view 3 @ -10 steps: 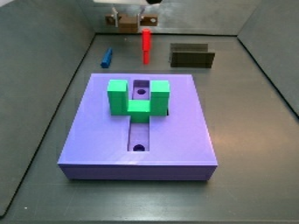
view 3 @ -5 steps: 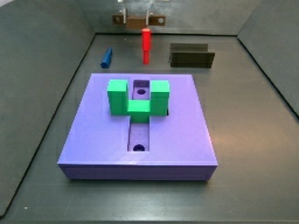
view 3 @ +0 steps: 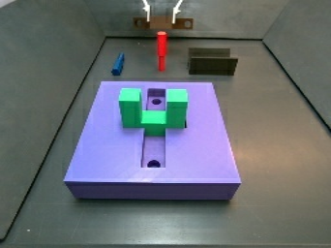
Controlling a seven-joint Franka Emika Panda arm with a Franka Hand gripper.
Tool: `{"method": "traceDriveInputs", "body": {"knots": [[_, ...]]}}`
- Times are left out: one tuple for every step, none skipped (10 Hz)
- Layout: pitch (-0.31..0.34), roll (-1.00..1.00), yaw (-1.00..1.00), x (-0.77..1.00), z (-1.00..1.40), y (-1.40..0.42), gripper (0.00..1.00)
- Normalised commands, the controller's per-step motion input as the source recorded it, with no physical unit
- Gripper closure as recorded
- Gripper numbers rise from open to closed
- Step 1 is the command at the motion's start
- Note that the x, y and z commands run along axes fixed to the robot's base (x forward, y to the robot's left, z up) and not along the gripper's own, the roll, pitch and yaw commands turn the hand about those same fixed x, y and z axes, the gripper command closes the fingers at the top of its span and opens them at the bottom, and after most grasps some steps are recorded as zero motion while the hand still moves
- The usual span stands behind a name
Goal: Pick up the brown object. Move up. Place the brown object on the fixture. Regrasp the brown object. Move to above the board. Insert the brown object.
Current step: Place the brown object on the fixture.
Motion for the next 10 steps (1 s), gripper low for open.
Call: {"method": "traceDriveInputs", "body": {"knots": [[0.0,-1.0,-0.13,0.65,0.09,0.0,1.0],[0.0,-1.0,-0.16,0.62,0.1,0.0,1.0],[0.0,-1.0,-0.15,0.61,0.1,0.0,1.0],[0.0,-1.0,-0.11,0.63,0.09,0.0,1.0],[0.0,-1.0,-0.06,0.62,0.08,0.02,1.0],[0.0,-1.0,-0.03,0.61,0.07,0.05,1.0],[0.0,-1.0,0.0,0.6,0.07,0.07,1.0],[0.0,-1.0,0.0,0.61,0.06,0.08,1.0],[0.049,-1.0,0.0,0.53,0.03,0.1,1.0],[0.123,-1.0,0.03,0.47,0.03,0.14,1.0]]}}
